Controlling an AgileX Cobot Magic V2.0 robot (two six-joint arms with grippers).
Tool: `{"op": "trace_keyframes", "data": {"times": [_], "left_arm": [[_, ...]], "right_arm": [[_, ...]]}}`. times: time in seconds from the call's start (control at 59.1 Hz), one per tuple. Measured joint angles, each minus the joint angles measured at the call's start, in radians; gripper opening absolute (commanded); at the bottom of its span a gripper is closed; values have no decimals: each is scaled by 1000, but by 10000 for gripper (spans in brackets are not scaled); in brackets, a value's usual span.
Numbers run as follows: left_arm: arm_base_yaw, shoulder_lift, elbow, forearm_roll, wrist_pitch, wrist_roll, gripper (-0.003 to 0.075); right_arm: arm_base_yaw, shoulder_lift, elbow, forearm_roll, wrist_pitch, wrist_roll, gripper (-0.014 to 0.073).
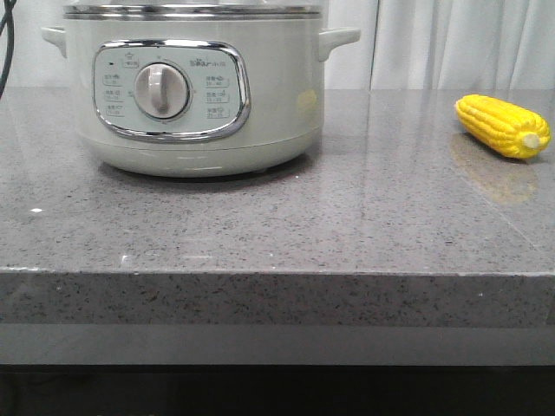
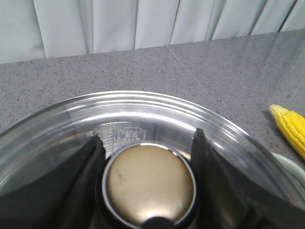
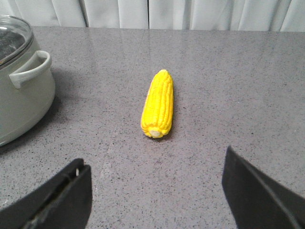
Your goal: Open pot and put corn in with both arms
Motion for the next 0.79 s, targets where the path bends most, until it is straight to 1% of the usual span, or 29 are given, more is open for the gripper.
{"op": "trace_keyframes", "data": {"times": [0.068,0.44,0.676,0.795], "left_arm": [[0,0,0,-1,0,2,237],[1,-32,4,-7,16,4,237],[1,-186,7,7,68,4,237],[1,-286,7,54,139,4,237]], "right_arm": [[0,0,0,0,0,0,581],[0,0,0,0,0,0,581],[0,0,0,0,2,0,581],[0,0,0,0,13,0,581]]}}
